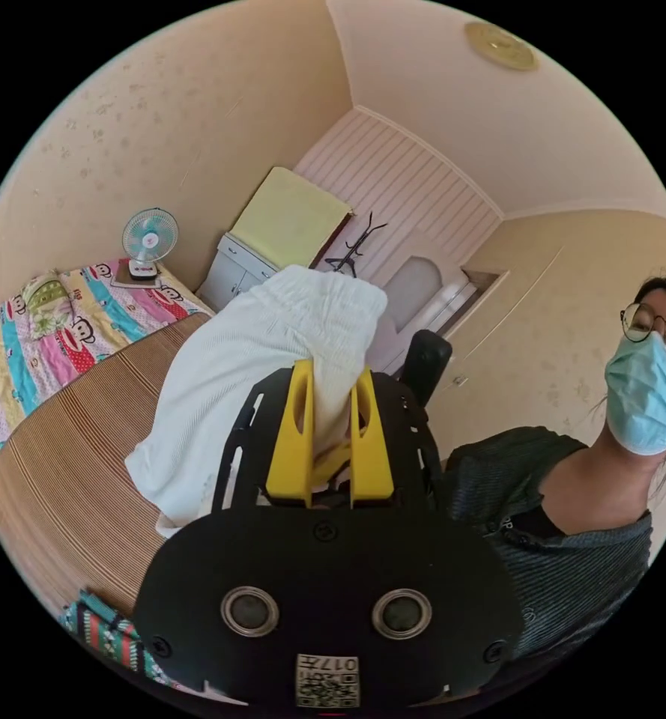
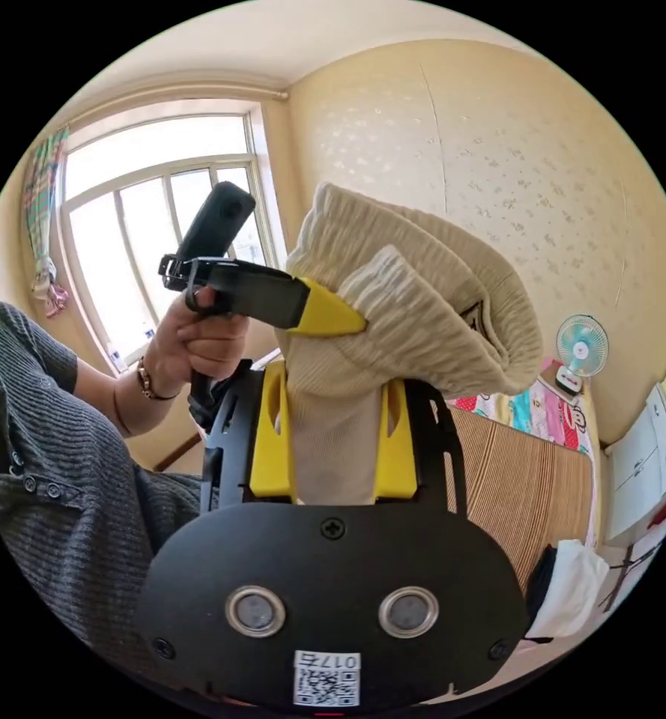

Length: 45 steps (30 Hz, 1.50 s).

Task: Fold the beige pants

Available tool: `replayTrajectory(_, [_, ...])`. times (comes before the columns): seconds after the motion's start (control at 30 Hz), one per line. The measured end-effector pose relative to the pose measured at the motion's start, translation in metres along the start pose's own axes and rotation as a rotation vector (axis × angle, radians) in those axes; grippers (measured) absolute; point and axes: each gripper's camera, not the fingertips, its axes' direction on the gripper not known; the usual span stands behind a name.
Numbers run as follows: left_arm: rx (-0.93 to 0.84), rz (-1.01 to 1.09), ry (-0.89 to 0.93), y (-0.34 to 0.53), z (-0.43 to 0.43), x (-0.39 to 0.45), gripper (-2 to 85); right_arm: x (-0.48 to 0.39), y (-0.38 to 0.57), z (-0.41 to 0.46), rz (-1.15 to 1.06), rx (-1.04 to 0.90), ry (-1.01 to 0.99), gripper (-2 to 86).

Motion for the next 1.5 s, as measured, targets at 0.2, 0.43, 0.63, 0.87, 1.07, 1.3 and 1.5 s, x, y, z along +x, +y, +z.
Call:
replayTrajectory(0.2, [0.113, -0.010, 0.052, 0.037, -0.022, 0.004, 6.4, 0.024, 0.011, -0.029, 0.045, 0.132, -0.241, 7.3])
replayTrajectory(0.43, [0.377, -0.179, 0.081, 0.103, -0.100, -0.027, 4.0, 0.052, 0.000, -0.116, 0.065, 0.290, -0.162, 3.3])
replayTrajectory(0.63, [0.414, 0.107, -0.097, 0.038, -0.160, 0.082, 3.9, 0.006, -0.106, -0.239, -0.253, 0.431, -0.143, 2.6])
replayTrajectory(0.87, [0.542, 0.381, -0.371, -0.058, -0.231, 0.249, 3.9, 0.038, -0.227, -0.388, -0.447, 0.524, -0.418, 2.2])
replayTrajectory(1.07, [0.684, 0.507, -0.498, -0.088, -0.237, 0.317, 4.1, 0.057, -0.239, -0.427, -0.401, 0.543, -0.569, 2.0])
replayTrajectory(1.3, [0.827, 0.449, -0.419, -0.070, -0.256, 0.295, 4.3, 0.070, -0.223, -0.412, -0.334, 0.537, -0.644, 2.3])
replayTrajectory(1.5, [0.838, 0.387, -0.581, -0.102, -0.266, 0.251, 4.3, 0.145, -0.257, -0.367, -0.213, 0.424, -0.639, 2.5])
